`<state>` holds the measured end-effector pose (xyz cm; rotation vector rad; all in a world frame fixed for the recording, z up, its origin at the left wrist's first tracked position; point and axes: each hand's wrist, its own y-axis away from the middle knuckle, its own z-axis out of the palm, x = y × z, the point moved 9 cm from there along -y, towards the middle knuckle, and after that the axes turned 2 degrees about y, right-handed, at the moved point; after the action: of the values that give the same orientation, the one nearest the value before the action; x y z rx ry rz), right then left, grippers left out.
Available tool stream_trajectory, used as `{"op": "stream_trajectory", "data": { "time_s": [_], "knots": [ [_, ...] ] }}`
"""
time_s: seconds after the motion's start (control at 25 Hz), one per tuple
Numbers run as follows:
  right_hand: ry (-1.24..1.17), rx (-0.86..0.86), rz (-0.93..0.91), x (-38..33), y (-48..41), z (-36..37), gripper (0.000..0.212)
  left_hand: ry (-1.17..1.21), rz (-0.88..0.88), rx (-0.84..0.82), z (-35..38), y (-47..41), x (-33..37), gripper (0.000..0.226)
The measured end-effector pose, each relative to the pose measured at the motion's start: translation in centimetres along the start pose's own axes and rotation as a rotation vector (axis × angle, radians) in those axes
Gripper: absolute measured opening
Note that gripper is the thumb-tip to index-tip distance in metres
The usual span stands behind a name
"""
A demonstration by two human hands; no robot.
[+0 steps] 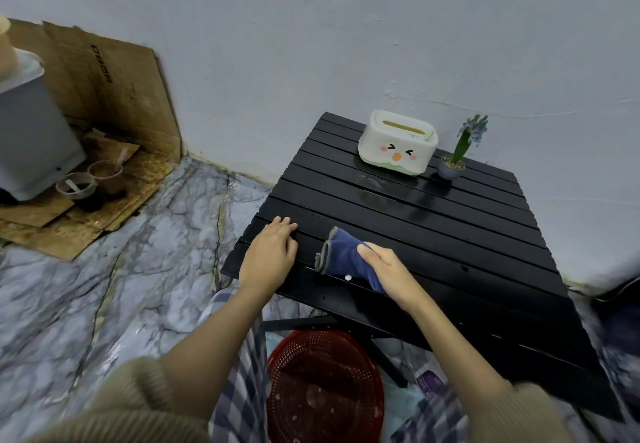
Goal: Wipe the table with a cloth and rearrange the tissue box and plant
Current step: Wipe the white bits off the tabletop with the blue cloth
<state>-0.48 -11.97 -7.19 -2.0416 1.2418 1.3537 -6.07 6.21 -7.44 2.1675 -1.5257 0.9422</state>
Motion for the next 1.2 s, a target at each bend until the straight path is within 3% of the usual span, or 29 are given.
{"op": "stream_trajectory", "data": {
  "time_s": [0.44, 0.52, 0.64, 0.72, 0.8, 0.88, 1.08, 1.2],
  "knots": [
    [0.041, -0.134, -0.051, -0.2, 9.0, 2.5, 0.030, 0.023, -0.009, -0.003, -0.3, 0.2, 0.3, 0.040],
    [-0.083, -0.010, -0.035, -0.5, 9.2, -0.5, 0.037, 0.024, -0.005, -0.004, -0.3, 0.2, 0.4, 0.040],
    [-0.268, 0.243, -0.012, -0.5, 10.1, -7.2, 0.020, 0.023, 0.004, -0.001, -0.2, 0.2, 0.3, 0.040],
    [-0.255, 0.493, -0.014, 0.8, 12.0, -13.2, 0.037, 0.025, 0.009, -0.001, -0.1, 0.2, 0.2, 0.040],
    [-0.096, 0.747, 0.088, 3.8, 14.2, -18.5, 0.023, 0.024, 0.012, -0.003, 0.1, 0.1, 0.1, 0.040],
    [0.175, 0.828, 0.253, 7.4, 14.6, -21.0, 0.027, 0.015, 0.016, -0.010, 0.2, 0.0, 0.0, 0.040],
    [0.718, 0.639, 0.436, 9.6, 7.9, -18.6, 0.056, 0.011, 0.011, -0.016, 0.4, -0.1, -0.2, 0.041],
    [0.788, 0.571, 0.440, 8.0, 2.8, -16.5, 0.052, 0.012, 0.019, -0.019, 0.4, -0.2, -0.1, 0.041]
  ]
}}
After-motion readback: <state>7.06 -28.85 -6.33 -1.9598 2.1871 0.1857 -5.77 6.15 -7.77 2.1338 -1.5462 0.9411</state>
